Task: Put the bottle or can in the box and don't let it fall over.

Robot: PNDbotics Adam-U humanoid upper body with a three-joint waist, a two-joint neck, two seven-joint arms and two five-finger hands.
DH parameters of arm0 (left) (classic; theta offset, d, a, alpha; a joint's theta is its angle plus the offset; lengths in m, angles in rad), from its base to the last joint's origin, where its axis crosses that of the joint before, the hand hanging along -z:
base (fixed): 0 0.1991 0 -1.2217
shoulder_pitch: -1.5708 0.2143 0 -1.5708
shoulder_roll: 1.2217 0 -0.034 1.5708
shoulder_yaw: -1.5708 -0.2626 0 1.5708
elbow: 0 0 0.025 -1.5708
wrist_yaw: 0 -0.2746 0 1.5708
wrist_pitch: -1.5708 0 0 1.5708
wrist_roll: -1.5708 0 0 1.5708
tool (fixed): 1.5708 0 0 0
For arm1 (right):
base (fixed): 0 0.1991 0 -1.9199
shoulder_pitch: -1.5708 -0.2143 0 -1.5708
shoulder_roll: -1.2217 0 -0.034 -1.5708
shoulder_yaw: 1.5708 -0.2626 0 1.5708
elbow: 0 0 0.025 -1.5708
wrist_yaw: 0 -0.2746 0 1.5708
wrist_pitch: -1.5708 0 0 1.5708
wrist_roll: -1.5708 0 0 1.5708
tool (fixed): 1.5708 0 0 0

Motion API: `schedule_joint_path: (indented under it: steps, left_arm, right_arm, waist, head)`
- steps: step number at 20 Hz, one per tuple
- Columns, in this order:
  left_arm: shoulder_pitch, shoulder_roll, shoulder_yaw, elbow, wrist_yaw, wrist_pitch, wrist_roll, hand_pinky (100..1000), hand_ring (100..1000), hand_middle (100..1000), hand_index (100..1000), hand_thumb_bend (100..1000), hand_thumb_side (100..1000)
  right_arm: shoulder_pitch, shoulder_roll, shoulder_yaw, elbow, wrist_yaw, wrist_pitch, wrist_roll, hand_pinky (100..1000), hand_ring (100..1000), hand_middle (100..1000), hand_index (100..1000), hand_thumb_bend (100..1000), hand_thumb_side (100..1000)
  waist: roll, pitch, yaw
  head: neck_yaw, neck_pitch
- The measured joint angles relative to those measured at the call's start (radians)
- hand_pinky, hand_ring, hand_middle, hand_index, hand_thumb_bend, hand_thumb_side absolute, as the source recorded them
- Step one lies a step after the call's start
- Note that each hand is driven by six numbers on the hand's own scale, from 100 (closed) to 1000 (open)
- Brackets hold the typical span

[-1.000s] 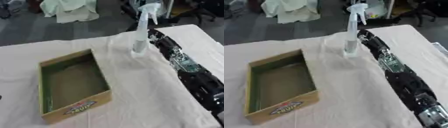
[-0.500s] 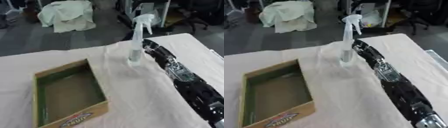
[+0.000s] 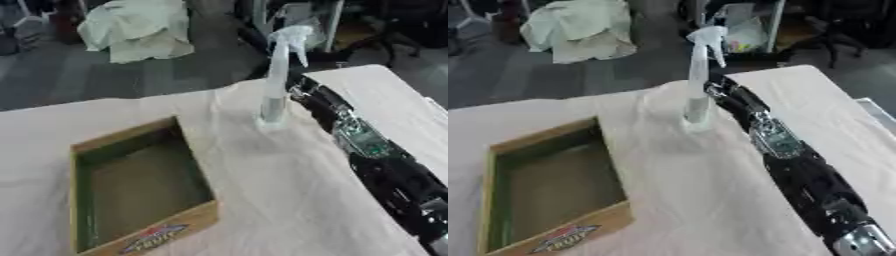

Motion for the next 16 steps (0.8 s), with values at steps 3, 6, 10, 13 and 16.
schedule_joint_path:
  steps: [3, 6, 10, 13, 16]
  left_arm:
    - [-0.002, 0.0, 0.0, 0.0, 0.0, 0.0, -0.002, 1000, 875, 1000, 793, 103, 915]
    - [-0.002, -0.001, 0.0, 0.0, 0.0, 0.0, -0.004, 1000, 875, 1000, 793, 103, 915]
    - [-0.008, -0.005, 0.0, 0.0, -0.001, 0.0, -0.006, 1000, 876, 1000, 792, 103, 917]
    - [-0.009, -0.009, 0.0, 0.0, -0.002, 0.0, -0.007, 1000, 876, 1000, 792, 103, 919]
    - [-0.01, -0.009, 0.0, 0.0, -0.006, 0.0, -0.008, 1000, 876, 1000, 792, 102, 919]
  right_arm:
    - [-0.006, -0.006, 0.001, -0.008, -0.001, 0.0, -0.001, 1000, 1000, 1000, 1000, 100, 556]
    - [-0.011, -0.011, 0.005, -0.012, -0.002, -0.001, -0.001, 1000, 1000, 1000, 1000, 100, 556]
    - [-0.02, -0.015, 0.006, -0.021, -0.008, -0.001, -0.001, 997, 1000, 1000, 1000, 100, 556]
    - [-0.023, -0.02, 0.006, -0.022, -0.009, 0.0, -0.003, 994, 1000, 1000, 1000, 100, 559]
    - [-0.028, -0.022, 0.006, -0.027, -0.013, 0.001, -0.003, 993, 1000, 1000, 1000, 100, 561]
  waist:
    - [0.003, 0.007, 0.004]
    - [0.005, 0.014, 0.005]
    - [0.007, 0.021, 0.006]
    - [0.009, 0.025, 0.008]
    - [0.011, 0.031, 0.008]
  head:
    - [-0.001, -0.001]
    - [-0.001, -0.004]
    - [-0.001, -0.004]
    - [-0.001, -0.01]
    - [-0.002, -0.014]
